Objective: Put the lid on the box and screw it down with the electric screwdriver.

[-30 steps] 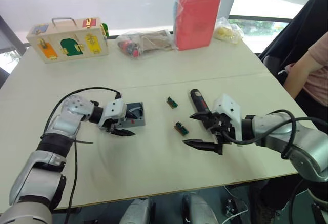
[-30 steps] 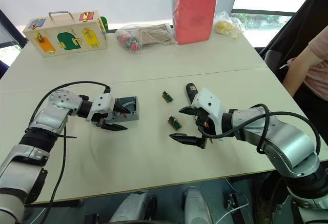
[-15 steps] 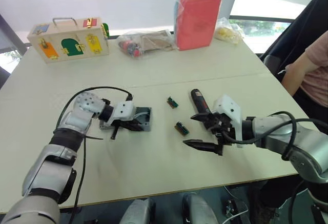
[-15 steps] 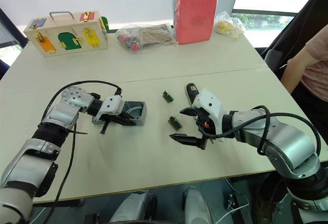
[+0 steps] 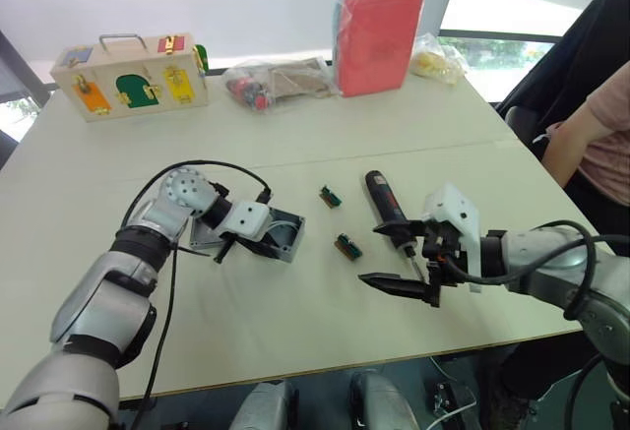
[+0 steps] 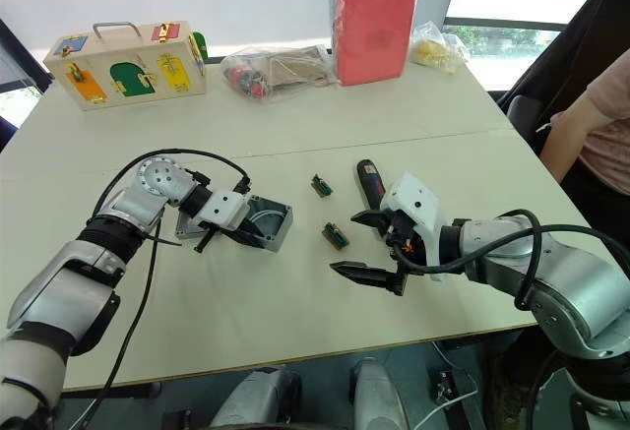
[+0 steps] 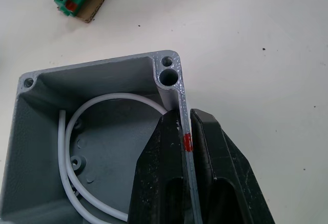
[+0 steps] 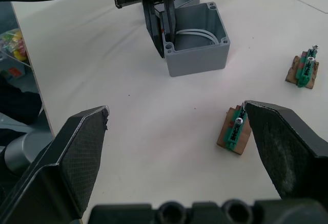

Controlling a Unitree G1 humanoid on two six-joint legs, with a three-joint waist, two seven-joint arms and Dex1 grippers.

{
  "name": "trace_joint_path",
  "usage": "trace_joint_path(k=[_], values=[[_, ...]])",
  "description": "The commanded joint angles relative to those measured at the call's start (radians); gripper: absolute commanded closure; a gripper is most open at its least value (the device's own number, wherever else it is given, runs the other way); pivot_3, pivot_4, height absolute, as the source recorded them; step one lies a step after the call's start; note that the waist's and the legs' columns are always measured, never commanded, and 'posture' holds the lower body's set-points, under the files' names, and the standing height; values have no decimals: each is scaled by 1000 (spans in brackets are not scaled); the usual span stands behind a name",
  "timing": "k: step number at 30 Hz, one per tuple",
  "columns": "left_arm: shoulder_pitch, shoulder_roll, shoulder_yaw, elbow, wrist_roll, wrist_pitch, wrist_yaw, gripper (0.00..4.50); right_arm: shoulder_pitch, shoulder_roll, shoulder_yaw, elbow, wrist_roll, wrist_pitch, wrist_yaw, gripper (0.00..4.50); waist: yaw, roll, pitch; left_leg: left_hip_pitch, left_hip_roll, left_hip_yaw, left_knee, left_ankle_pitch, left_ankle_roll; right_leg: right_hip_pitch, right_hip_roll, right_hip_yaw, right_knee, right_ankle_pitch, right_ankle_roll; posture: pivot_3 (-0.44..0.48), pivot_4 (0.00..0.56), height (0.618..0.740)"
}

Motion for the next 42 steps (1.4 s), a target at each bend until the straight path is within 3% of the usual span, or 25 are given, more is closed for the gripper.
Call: trace_joint_path(k=[1, 14, 19, 23, 24, 26, 30, 34, 40, 42], values=[[-19, 1, -27, -5, -52, -24, -4, 4470, -2, -13, -29, -33, 17, -3, -8, 0, 1, 0, 0, 0, 0, 0, 0, 0, 0, 0, 0, 0, 0, 0, 0, 0, 150, 740], [-15, -1, -66, -10, -68, -33, -4, 4470, -14, -22, -9, -25, 5, -10, -4, 0, 0, 0, 0, 0, 0, 0, 0, 0, 0, 0, 0, 0, 0, 0, 0, 0, 150, 740], [-17, 8, -62, -37, -89, -29, -4, 2877, -16, -23, -6, -24, 0, -12, -1, 0, 0, 0, 0, 0, 0, 0, 0, 0, 0, 0, 0, 0, 0, 0, 0, 0, 150, 740], [-14, 42, -36, -136, -126, 0, -4, 1226, -15, -23, -6, -25, -3, -12, -1, 0, -1, 0, 0, 0, 0, 0, 0, 0, 0, 0, 0, 0, 0, 0, 0, 0, 150, 740], [-14, 52, -26, -165, -136, 14, -4, 622, -16, -23, -6, -25, -3, -12, -1, 0, -1, 0, 0, 0, 0, 0, 0, 0, 0, 0, 0, 0, 0, 0, 0, 0, 150, 740], [-11, 82, 0, -236, -157, 62, -4, 39, -15, -22, -5, -25, -4, -13, 0, 0, -1, 0, 0, 0, 0, 0, 0, 0, 0, 0, 0, 0, 0, 0, 0, 0, 150, 740], [17, 169, 45, -401, -213, 214, -4, 39, -18, -20, -1, -20, -5, -14, 2, 0, -4, 0, 0, 0, 0, 0, 0, 0, 0, 0, 1, 1, 1, 0, 0, 0, 150, 740], [79, 267, 187, -488, -208, 367, 75, 39, -33, -11, 6, -10, -4, -21, 9, 0, -9, 0, 0, 0, 0, 0, 0, 0, 0, 0, 1, 0, 1, 0, 0, 0, 150, 740], [196, 309, 389, -549, -192, 640, 372, 39, -126, 25, -1, 12, 41, -14, 4, 0, -9, 0, 0, 1, 1, 0, 0, 0, 0, -1, 1, 0, 1, 0, 0, 0, 150, 740], [275, 296, 483, -627, -184, 808, 573, 39, -178, 33, 14, 28, 40, -20, 17, 0, -7, 0, 0, 1, 1, 0, 0, 0, 0, -1, 1, 0, 1, 0, 0, 0, 150, 740]])
